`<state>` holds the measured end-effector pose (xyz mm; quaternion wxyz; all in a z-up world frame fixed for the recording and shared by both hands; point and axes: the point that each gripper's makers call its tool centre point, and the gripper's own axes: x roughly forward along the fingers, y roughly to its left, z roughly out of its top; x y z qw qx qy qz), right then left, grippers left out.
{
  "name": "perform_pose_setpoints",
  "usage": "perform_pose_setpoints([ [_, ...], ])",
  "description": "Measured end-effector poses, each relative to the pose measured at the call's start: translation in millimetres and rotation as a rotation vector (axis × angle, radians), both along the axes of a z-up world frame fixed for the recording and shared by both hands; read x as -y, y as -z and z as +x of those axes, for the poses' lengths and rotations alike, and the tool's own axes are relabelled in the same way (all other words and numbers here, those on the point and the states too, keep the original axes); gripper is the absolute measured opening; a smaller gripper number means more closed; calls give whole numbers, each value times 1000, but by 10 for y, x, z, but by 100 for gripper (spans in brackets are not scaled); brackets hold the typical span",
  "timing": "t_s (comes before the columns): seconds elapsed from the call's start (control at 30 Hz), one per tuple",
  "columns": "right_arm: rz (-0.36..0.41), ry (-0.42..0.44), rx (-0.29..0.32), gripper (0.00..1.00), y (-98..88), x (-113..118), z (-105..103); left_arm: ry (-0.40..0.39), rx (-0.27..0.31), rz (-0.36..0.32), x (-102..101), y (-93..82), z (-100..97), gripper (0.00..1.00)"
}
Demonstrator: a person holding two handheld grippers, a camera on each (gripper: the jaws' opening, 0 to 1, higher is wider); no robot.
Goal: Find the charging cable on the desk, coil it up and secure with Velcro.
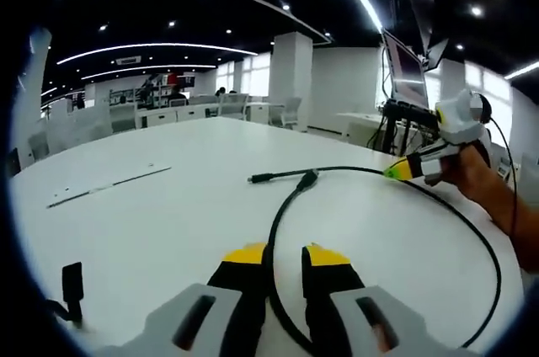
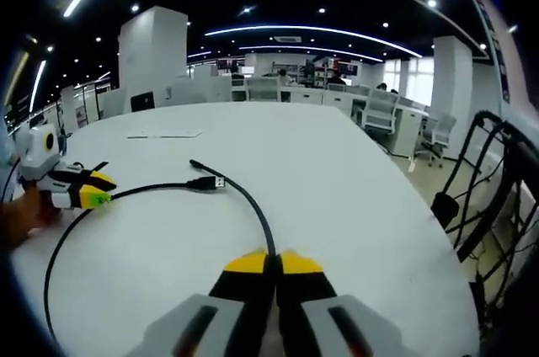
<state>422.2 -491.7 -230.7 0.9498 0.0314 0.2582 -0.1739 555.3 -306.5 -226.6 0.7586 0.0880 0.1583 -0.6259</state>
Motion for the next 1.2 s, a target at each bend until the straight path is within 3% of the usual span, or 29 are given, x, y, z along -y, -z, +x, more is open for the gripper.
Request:
perform_pose_setpoints([
  [0.13,4,-3,-6,4,25,-10,-10,-16,4,35,45,98,48,16],
  [0.43,14,-18,-31,4,87,-33,-22,-1,50,11,97,75,46,6],
  [0.77,15,-13,14,4,2,-24,-53,-28,47,-6,91,83,105,4],
  [1.2,15,-7,77,4,-131,-38,-47,-36,55,-64,60,-117,121,4],
])
